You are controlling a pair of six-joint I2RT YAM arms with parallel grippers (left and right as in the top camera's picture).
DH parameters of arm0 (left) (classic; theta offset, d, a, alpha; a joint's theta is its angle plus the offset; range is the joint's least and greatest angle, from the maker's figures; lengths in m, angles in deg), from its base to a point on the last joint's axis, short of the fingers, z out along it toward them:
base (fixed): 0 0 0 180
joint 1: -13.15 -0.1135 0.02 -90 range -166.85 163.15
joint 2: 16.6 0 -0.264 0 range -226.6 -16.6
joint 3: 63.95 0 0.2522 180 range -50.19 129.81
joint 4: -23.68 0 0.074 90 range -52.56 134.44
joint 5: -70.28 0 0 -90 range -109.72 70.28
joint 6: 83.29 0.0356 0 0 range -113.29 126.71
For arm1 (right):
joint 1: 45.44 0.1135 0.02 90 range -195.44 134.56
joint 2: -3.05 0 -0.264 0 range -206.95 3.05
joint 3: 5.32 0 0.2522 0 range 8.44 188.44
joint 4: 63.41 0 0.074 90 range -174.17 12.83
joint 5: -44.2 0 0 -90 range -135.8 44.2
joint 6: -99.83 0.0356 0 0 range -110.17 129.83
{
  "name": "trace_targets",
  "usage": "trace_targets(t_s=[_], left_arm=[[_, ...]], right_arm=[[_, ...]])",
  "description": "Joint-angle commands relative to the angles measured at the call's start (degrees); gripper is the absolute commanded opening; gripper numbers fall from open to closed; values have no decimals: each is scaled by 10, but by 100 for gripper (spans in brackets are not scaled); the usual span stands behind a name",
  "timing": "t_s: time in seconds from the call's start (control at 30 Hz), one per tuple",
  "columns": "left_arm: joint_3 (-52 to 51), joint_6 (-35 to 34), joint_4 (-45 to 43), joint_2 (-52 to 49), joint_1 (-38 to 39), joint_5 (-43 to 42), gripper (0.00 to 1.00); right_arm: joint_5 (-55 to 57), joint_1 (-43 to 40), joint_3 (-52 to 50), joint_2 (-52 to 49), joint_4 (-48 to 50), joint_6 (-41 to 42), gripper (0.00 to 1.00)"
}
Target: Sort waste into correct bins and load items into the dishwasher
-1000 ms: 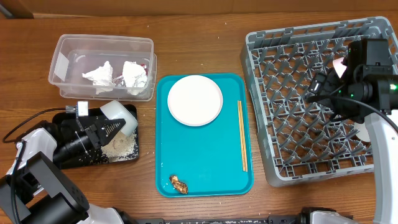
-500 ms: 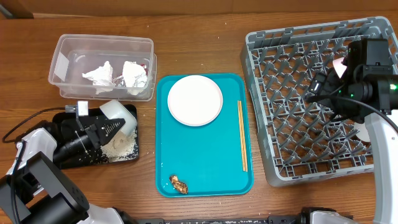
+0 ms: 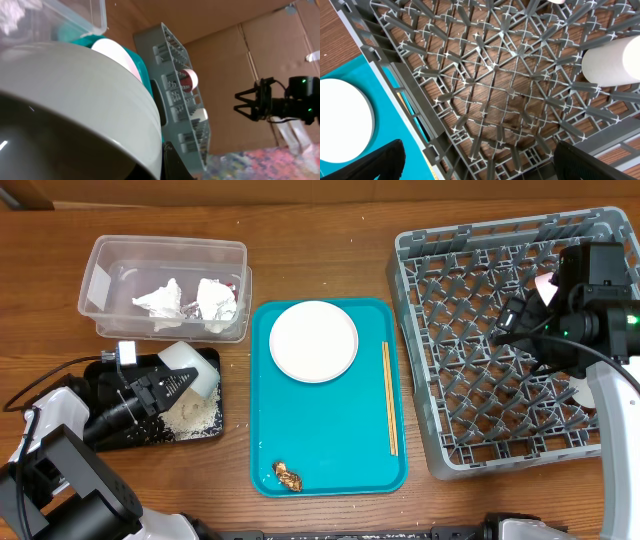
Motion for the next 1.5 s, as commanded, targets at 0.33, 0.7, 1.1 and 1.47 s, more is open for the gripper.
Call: trace_targets(t_s=[0.33, 0.7, 1.1, 1.47], left_arm=[[129, -175, 13, 50, 289, 188, 4], [144, -523, -161, 38, 688, 589, 4], [147, -593, -207, 10, 781, 631, 43], [202, -611, -128, 111, 669, 632, 46]], right_arm=[[3, 0, 0, -1, -7, -3, 97], [3, 0, 0, -1, -14, -3, 97], [-33, 0, 0, -1, -16, -4, 98], [-160, 67, -31, -4, -7, -90, 97]])
